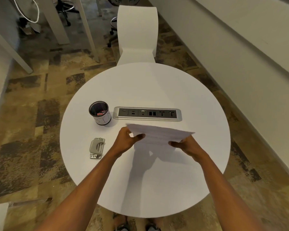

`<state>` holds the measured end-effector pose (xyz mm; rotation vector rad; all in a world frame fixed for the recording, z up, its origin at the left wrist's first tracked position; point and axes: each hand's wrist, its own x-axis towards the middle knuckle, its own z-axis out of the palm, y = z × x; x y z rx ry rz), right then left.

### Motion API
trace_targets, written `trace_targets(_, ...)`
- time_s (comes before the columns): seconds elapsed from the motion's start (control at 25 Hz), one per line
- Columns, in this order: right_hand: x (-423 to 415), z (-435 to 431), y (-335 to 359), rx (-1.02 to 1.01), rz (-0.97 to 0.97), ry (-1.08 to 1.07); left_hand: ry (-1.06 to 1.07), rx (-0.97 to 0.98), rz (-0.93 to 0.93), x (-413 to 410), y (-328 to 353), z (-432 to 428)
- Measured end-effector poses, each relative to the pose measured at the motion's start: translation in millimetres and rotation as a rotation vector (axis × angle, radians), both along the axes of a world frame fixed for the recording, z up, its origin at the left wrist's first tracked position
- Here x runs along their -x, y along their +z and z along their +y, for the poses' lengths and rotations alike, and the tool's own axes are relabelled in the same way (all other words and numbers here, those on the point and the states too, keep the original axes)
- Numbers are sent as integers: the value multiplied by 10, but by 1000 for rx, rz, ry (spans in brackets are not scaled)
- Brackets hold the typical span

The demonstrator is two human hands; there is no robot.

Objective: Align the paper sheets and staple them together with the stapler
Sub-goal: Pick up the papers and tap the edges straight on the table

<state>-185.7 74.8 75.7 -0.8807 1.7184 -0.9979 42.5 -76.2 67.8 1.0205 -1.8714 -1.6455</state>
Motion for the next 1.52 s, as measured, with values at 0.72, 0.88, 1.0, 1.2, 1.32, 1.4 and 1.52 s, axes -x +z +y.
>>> trace_targets(0.72,428,-148,986,-34,488,232,12,39,91,-217,443,-385)
trace_targets(0.88,399,-213,1029,-123,499,377,-151,31,4,-215,550,-423)
trace_targets(1.0,342,-269,1032,-110,441,437,-253,-26,-3,-189,624,-415)
trace_targets(1.2,434,-248,1009,-116,369,413,-219,-110,51,-211,542,-374)
trace_targets(1.32,714,-93,920,-201,280,364,-91,-132,110,-274,499,-418)
trace_targets(1.4,824,33,818,-211,127,316,-24,-177,152,-326,471,-454)
trace_targets(1.52,706,140,630,-113,-123,200,35,-215,202,-362,439,-462)
